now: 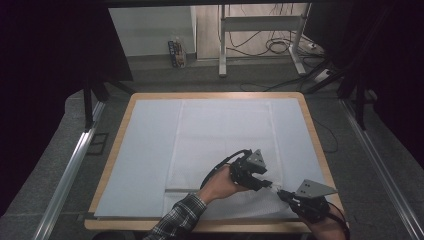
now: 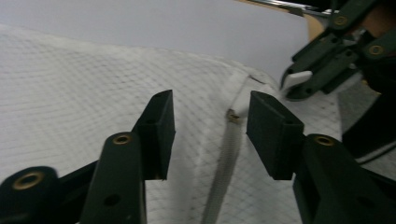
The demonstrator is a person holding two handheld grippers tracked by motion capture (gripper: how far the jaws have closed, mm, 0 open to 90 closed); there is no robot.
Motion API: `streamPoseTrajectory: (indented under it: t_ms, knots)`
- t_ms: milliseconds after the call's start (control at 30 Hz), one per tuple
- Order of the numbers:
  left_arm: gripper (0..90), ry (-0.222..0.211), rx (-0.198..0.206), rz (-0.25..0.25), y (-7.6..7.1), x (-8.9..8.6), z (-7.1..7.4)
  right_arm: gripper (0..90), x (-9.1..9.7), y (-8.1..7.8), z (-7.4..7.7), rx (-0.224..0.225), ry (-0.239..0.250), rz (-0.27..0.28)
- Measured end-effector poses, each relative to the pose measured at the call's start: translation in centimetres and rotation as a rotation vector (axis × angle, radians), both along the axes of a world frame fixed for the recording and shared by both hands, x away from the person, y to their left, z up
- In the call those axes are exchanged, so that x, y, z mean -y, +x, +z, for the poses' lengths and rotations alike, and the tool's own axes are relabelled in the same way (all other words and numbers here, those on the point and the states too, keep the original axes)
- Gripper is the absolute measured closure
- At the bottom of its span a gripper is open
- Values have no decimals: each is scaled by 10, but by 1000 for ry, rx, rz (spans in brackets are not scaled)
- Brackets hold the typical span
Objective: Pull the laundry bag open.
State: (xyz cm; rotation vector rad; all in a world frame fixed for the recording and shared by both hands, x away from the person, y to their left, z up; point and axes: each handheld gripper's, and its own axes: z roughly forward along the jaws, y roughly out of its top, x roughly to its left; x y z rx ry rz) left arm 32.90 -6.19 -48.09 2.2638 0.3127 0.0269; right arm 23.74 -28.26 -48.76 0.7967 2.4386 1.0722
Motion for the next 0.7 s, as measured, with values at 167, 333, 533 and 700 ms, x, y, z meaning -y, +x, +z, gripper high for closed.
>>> streamPoseTrajectory:
  t_ms: [167,333,533,700]
  knots:
    - [536,-23,-9,9,1,-4,4,859,0,0,0,2,-5,0]
    - [532,-36,-10,8,1,-7,8,859,0,0,0,9,-4,1]
    - [498,-21,16,3,-2,4,9,859,-1,-1,1,14,-6,0]
    - [597,42,16,11,-2,4,2,859,0,-1,2,21,2,-1]
